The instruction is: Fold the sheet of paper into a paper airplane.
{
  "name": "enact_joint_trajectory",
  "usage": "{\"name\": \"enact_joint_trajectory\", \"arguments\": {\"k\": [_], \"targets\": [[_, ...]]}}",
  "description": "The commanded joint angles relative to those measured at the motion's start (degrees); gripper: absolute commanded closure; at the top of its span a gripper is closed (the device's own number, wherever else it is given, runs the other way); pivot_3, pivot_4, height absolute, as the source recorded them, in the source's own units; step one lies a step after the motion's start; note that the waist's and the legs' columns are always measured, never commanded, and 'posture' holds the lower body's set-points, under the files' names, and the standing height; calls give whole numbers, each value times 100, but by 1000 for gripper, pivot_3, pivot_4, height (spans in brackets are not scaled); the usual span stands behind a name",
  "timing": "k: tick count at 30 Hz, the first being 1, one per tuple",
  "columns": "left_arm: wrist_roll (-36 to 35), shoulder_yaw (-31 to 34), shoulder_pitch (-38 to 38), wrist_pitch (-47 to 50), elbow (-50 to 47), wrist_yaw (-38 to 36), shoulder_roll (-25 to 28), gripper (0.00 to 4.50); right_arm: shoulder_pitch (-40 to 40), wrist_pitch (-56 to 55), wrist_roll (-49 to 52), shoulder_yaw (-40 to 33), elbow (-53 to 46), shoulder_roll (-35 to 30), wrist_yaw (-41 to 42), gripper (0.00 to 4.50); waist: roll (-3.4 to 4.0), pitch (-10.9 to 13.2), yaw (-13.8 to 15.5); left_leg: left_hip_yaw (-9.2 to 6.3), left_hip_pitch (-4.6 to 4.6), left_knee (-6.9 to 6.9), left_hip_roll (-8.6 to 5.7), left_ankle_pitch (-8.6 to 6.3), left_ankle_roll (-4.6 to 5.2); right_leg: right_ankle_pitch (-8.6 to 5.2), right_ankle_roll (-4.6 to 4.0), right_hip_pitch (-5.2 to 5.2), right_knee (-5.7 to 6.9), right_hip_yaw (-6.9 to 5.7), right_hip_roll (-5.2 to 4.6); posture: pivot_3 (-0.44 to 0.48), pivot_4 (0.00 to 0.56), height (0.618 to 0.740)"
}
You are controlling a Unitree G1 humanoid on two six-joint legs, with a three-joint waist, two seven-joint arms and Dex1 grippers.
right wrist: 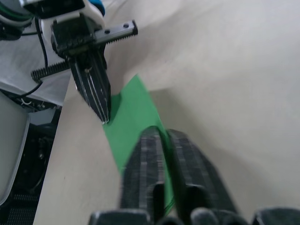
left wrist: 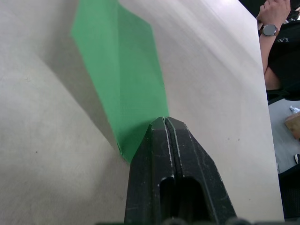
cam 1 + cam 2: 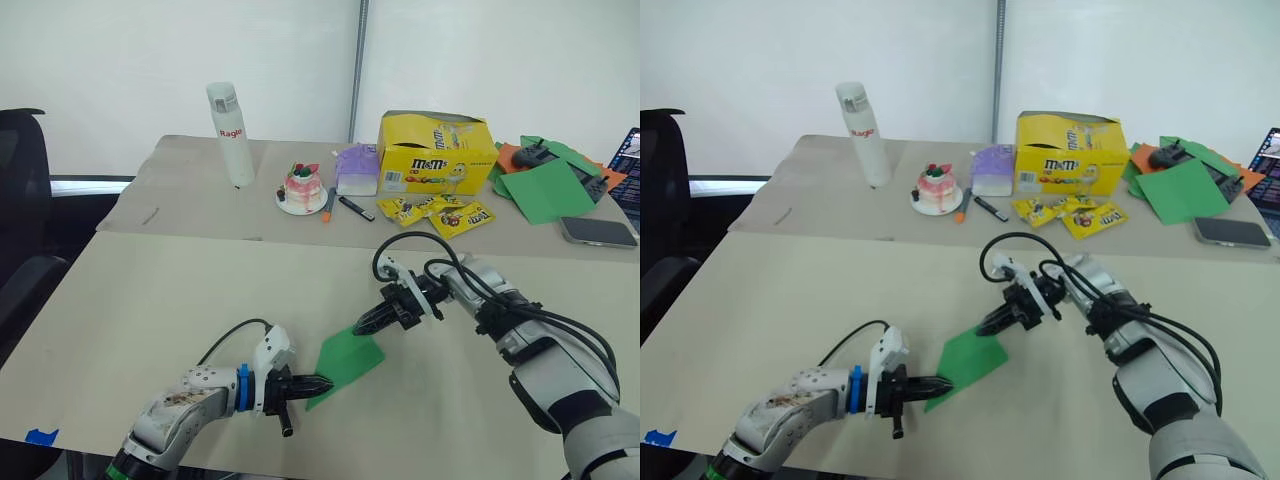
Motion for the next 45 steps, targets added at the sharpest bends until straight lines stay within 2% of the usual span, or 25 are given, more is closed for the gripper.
{"name": "enact_joint_trajectory", "arguments": {"k": [1,7,10,14,18,24,31,33,39,45], "targets": [[183,33,-29,167,117,233,142,4500,96,49,64,-151,-363,-45,290,4470,-1,3,-2,0,1,0,0,-4,-7,0,0,0,1,-1,0,0,150,722],[240,19,-266,129,28,-35,536,4500,469,301,115,-762,-1498,-205,-126,4470,-9,11,-21,-2,0,-5,2,-7,-18,0,-2,-4,6,-7,0,0,150,722],[-178,351,-480,236,-87,-99,472,4500,859,688,284,-1176,-2344,-355,-524,4470,-13,19,-11,-2,-7,-9,3,6,-3,0,-1,-14,5,-9,1,0,150,722],[-1157,1050,-1027,815,-249,-147,302,4500,1580,1156,415,-1706,-3305,-598,-1174,4470,-26,27,62,-6,-45,-6,4,18,-11,3,3,-50,8,-21,-2,0,150,722],[-1260,1099,-1350,978,-224,-206,446,4500,2077,1525,456,-2085,-3831,-608,-1849,4470,-29,28,86,-3,-48,-2,2,22,-8,5,7,-48,7,-18,1,0,150,722],[-1239,1109,-1633,959,-11,-221,454,4500,2615,1909,586,-2574,-4390,-494,-2717,4470,-42,37,80,-5,-38,0,3,34,6,6,9,-34,9,-16,27,0,150,722],[-807,695,-1747,720,228,-350,539,4500,2962,2202,648,-3057,-4694,-180,-3680,4470,-47,40,91,-3,-29,5,0,36,9,12,18,-15,6,-19,61,0,150,722],[-726,672,-1811,762,375,-230,467,4500,3026,2285,712,-3115,-4815,-154,-3779,4470,-49,44,91,0,-29,7,-1,36,9,16,26,-13,4,-19,96,0,150,722],[-600,574,-1897,829,610,-78,255,4500,3250,2473,954,-3130,-5216,-182,-3908,4470,-57,48,118,1,-28,13,4,36,10,19,31,-10,3,-20,121,0,150,722],[-1161,818,-1900,955,314,-362,119,4500,3140,2418,1051,-3271,-5104,-97,-4173,4470,-60,50,117,1,-27,14,5,36,10,20,32,-12,5,-20,125,0,150,722]]}}
